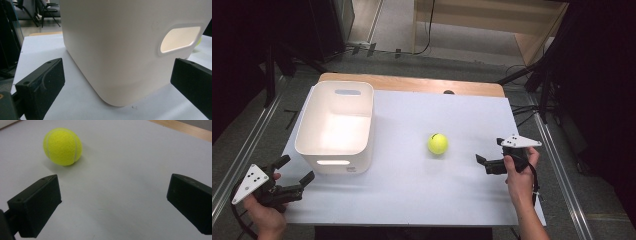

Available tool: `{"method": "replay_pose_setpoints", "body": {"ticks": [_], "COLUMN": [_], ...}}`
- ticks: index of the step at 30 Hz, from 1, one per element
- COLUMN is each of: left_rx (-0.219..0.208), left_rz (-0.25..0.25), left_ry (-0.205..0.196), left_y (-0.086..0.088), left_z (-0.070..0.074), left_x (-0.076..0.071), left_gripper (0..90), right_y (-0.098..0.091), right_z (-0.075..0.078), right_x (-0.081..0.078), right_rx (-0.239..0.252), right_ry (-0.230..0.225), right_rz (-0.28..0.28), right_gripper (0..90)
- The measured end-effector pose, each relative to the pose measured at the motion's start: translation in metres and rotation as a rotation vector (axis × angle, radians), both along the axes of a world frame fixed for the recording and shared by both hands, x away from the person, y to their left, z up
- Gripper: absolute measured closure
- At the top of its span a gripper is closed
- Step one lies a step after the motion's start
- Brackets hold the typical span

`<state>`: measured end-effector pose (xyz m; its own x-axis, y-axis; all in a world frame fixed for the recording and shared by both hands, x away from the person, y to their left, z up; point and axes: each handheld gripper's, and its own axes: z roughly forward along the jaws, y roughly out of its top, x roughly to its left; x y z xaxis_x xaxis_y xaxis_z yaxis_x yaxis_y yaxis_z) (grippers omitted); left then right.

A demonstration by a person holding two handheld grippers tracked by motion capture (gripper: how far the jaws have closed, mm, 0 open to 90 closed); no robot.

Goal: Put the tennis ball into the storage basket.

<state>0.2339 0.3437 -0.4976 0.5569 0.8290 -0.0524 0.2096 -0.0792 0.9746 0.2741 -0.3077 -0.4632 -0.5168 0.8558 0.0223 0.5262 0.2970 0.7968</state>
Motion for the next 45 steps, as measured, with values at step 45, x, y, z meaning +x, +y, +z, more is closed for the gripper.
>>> {"method": "replay_pose_setpoints", "body": {"ticks": [45], "left_rx": [-0.005], "left_rz": [-0.004], "left_ry": [0.0], "left_y": [0.001], "left_z": [0.0], "left_x": [0.0], "left_gripper": [0.0], "right_y": [0.063], "right_z": [0.023], "right_x": [0.06], "right_rx": [-0.172], "right_ry": [0.158], "right_rz": [0.213], "right_gripper": [0.0]}}
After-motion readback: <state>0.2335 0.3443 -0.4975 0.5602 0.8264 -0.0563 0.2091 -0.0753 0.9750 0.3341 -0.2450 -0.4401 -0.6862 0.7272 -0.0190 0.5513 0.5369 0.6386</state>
